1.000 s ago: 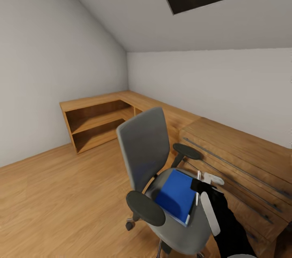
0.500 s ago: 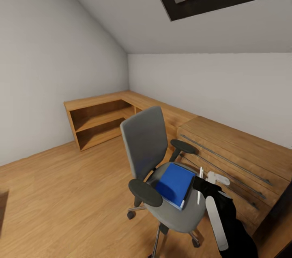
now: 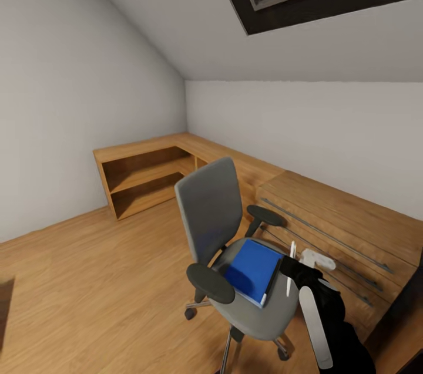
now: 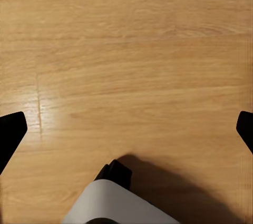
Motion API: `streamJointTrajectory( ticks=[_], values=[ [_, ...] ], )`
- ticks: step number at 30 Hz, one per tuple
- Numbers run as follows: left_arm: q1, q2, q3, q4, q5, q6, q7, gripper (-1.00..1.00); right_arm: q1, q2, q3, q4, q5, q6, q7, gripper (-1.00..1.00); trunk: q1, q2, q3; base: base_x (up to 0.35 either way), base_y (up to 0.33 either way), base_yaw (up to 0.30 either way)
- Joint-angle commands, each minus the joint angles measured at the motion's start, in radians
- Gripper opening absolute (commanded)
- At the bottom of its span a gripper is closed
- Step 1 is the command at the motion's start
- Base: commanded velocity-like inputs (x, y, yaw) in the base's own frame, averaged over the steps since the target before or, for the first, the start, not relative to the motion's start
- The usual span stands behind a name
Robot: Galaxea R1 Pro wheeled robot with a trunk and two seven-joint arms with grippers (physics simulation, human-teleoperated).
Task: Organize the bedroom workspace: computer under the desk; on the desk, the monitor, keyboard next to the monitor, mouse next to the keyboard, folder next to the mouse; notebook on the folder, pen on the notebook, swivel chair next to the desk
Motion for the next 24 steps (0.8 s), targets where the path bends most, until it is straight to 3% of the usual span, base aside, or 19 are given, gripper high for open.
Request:
streamJointTrajectory(
  ticks=[1, 4, 9, 14, 18, 23, 24],
  values=[
    [0.000, 0.000, -0.001, -0.002, 0.010, 0.004, 0.006, 1.00, -0.001, 0.000, -0.002, -0.003, -0.013, 0.001, -0.007, -1.00, -0.004, 0.007, 0.002, 0.000, 0.000, 0.000],
    [0.000, 0.000, -0.001, 0.012, 0.010, 0.004, 0.006, 1.00, -0.001, -0.001, -0.009, -0.009, -0.012, 0.001, -0.007, -1.00, -0.015, 0.028, 0.012, 0.000, 0.000, 0.000],
    [0.000, 0.001, -0.001, 0.073, 0.009, 0.002, 0.006, 1.00, -0.001, 0.000, -0.073, -0.025, -0.013, 0.001, -0.007, -1.00, -0.035, 0.063, 0.027, 0.000, 0.000, -0.033],
    [0.000, 0.002, -0.001, 0.121, 0.009, 0.002, 0.006, 1.00, -0.001, 0.001, -0.118, -0.028, -0.013, 0.001, -0.007, -1.00, -0.054, 0.098, 0.043, 0.000, 0.000, -0.181],
    [0.000, 0.001, -0.001, 0.175, 0.004, -0.004, 0.006, 1.00, -0.001, 0.001, -0.131, -0.028, -0.013, 0.001, -0.007, -1.00, -0.069, 0.126, 0.056, 0.000, 0.000, -0.238],
    [-0.001, -0.003, -0.002, 0.287, -0.048, -0.099, 0.004, 1.00, -0.001, 0.001, -0.139, -0.029, -0.013, 0.001, -0.007, -1.00, -0.088, 0.161, 0.071, 0.000, 0.000, -0.257],
    [-0.001, -0.004, -0.002, 0.317, -0.074, -0.143, 0.003, 1.00, -0.001, 0.000, -0.140, -0.029, -0.013, 0.001, -0.007, -1.00, -0.092, 0.168, 0.074, 0.000, 0.000, -0.264]
  ],
)
